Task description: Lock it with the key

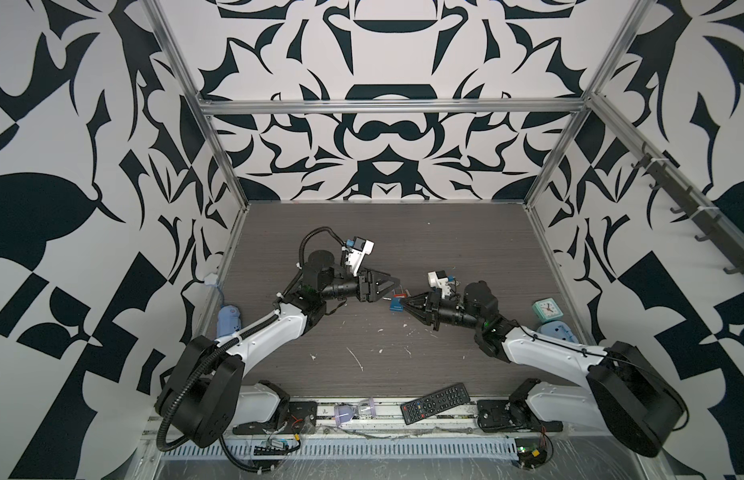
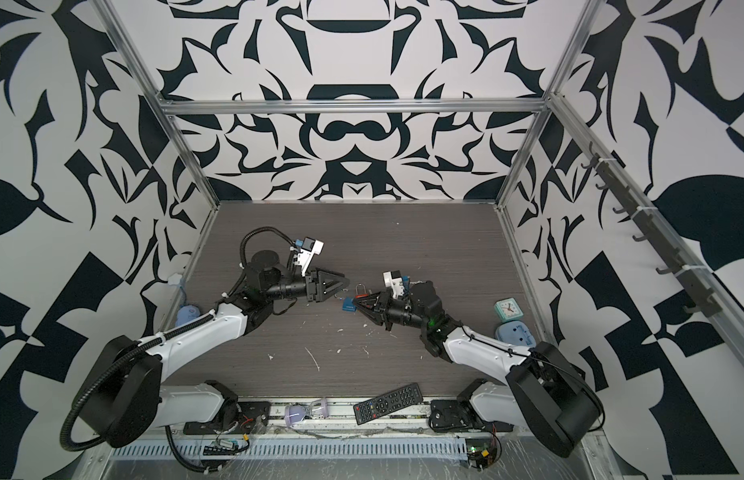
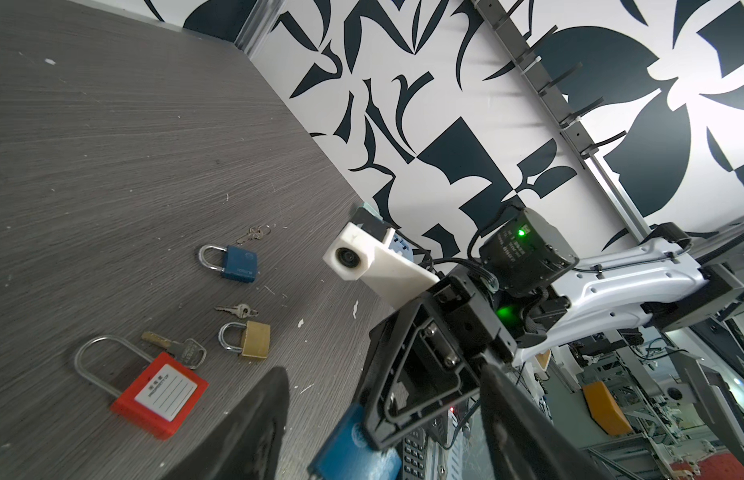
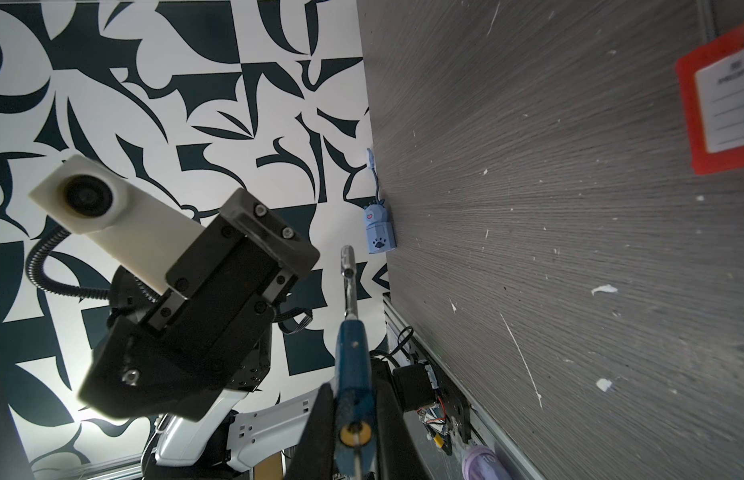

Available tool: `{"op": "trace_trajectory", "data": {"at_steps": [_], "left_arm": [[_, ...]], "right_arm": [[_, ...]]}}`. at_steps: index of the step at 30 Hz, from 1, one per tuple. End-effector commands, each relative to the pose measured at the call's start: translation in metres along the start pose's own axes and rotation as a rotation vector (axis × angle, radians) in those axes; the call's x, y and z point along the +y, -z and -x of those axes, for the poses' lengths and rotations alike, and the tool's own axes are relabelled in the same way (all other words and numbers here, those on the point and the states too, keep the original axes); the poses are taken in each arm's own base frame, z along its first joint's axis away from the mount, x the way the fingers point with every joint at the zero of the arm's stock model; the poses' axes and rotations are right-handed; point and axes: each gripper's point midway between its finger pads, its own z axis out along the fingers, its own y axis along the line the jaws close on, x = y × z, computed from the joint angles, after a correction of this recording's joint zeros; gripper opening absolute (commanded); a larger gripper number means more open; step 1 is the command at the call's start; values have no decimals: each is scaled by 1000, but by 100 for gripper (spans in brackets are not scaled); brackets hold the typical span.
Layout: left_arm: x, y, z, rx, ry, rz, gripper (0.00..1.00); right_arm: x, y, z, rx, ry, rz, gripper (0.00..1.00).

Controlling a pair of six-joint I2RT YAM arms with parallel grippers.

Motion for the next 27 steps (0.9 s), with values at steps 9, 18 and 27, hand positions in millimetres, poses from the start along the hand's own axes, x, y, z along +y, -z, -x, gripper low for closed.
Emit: {"op": "trace_trajectory", "data": {"at_steps": [9, 18, 27], "left_arm": [[-11, 3, -2, 17, -38, -30, 76], [-14, 2, -6, 38, -38, -62, 76], [-7, -2, -20, 78, -15, -89, 75]], "right_arm": [[32, 2, -2, 2, 83, 93, 0], [39, 6, -4, -6, 100, 95, 0], [42, 1, -1, 2, 105, 93, 0]]}}
